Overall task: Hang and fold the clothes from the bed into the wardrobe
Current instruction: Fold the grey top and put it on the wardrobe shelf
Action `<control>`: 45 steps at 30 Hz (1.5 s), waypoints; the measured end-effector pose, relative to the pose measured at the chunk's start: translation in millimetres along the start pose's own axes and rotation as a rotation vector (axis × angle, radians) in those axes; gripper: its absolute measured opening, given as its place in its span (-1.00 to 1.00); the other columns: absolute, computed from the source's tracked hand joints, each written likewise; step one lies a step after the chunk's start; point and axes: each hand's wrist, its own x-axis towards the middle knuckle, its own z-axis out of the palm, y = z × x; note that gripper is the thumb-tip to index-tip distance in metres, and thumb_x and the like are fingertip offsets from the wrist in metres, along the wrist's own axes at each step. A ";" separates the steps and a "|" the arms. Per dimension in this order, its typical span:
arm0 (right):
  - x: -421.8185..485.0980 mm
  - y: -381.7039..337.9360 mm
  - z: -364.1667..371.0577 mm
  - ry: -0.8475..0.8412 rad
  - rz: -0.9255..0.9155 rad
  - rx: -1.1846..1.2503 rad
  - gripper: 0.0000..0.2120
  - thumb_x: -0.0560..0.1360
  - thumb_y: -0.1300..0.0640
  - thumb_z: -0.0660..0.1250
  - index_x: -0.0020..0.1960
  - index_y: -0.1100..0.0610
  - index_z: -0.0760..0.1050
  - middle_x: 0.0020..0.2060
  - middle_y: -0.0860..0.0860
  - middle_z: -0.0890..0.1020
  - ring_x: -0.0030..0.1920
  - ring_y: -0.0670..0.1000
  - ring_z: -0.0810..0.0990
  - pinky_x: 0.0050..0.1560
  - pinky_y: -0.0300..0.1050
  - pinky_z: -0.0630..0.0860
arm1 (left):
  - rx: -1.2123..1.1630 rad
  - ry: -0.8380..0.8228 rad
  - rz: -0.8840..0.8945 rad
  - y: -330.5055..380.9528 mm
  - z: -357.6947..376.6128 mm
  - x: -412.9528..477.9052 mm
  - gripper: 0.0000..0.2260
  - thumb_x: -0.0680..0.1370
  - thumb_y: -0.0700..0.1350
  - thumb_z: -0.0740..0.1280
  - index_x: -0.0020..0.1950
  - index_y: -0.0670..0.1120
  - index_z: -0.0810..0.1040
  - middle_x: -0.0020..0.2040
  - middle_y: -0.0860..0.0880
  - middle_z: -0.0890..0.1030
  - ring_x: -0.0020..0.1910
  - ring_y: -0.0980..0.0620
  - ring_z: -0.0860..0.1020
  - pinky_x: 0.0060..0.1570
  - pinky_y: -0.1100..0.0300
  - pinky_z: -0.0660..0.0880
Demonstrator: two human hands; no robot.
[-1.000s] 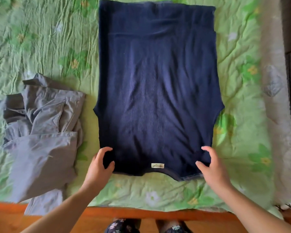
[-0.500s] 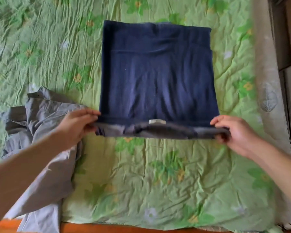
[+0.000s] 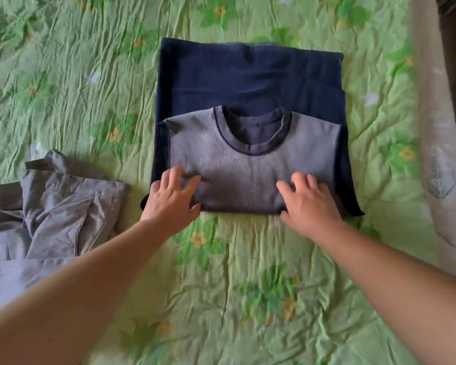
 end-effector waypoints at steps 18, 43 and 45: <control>-57.0 -0.5 1.3 -0.243 -0.046 0.121 -0.75 0.45 0.32 0.20 0.02 0.04 0.28 0.02 0.04 0.44 0.08 0.18 0.51 -0.08 0.03 0.44 | 0.087 -0.355 0.105 16.2 -6.2 -51.9 -0.76 0.53 -0.06 0.32 0.18 -0.04 0.43 0.09 -0.07 0.47 0.03 -0.18 0.60 -0.09 -0.04 0.49; -5.1 58.8 -19.1 -0.154 0.233 0.573 -0.84 0.49 0.12 0.30 -0.15 0.00 0.29 -0.32 -0.01 0.56 -0.26 0.11 0.53 -0.27 -0.01 0.42 | -0.366 -0.096 -0.252 -16.3 -32.4 0.0 -0.93 0.60 -0.02 0.33 0.04 0.01 0.53 -0.06 0.00 0.50 -0.13 -0.11 0.54 -0.14 0.04 0.45; 5.8 69.6 -31.4 -0.063 0.217 0.570 -0.82 0.48 0.14 0.30 -0.15 0.00 0.29 -0.39 0.00 0.54 -0.33 0.10 0.52 -0.30 0.00 0.43 | -0.370 -0.031 -0.234 -22.3 -43.8 11.9 -0.95 0.62 -0.04 0.32 0.03 0.00 0.51 -0.05 -0.01 0.51 -0.15 -0.11 0.52 -0.18 0.05 0.42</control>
